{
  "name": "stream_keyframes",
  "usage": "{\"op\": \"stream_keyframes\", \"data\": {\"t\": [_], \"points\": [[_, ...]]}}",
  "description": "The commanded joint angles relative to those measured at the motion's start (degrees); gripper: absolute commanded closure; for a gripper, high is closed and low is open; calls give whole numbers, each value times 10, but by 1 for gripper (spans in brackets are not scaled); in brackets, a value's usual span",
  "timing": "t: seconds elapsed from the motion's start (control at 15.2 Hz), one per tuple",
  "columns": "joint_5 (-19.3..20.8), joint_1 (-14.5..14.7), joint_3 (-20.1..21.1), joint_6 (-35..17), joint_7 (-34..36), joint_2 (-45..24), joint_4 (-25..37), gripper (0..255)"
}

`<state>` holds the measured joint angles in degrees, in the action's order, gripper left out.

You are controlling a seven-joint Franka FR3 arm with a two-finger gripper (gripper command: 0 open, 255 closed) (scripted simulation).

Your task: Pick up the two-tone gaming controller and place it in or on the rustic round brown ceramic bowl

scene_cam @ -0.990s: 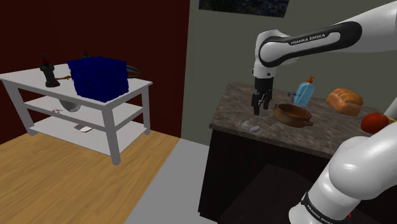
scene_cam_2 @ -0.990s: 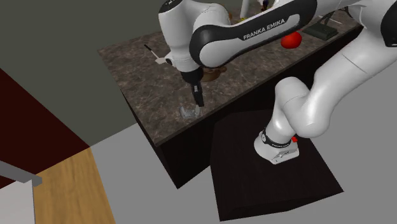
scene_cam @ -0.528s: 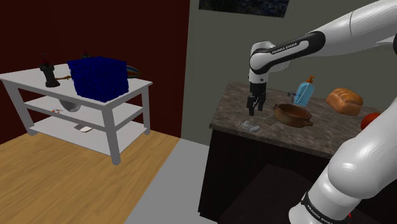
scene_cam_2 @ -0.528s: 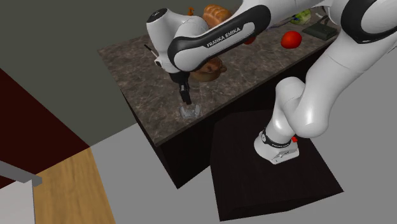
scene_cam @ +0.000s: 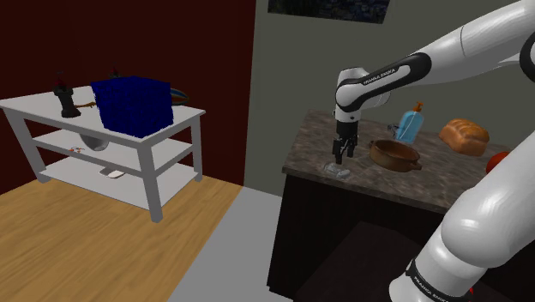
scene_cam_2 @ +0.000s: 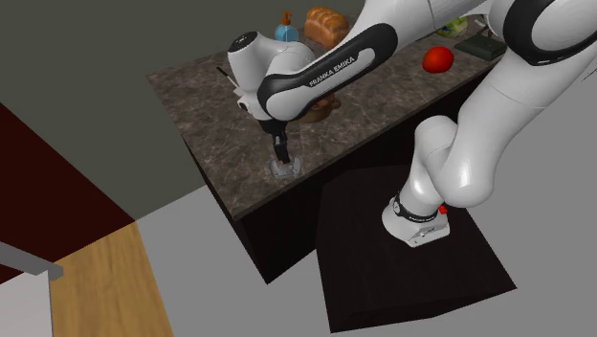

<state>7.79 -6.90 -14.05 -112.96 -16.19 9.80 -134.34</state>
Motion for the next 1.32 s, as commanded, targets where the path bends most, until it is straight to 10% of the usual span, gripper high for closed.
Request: {"op": "stream_keyframes", "data": {"t": [0.0, 0.33, 0.4, 0.99, 1.06, 1.25], "points": [[0, 0, 0, -3, 0, -1, -2, 0], [0, 0, 0, -3, 0, -1, -2, 0], [0, 0, 0, -3, 0, -1, -2, 255], [0, 0, 0, -3, 0, -1, -2, 255], [0, 0, 0, -3, 0, -1, -2, 0], [-23, 19, 21, -30, 35, 23, -25, 0]]}}
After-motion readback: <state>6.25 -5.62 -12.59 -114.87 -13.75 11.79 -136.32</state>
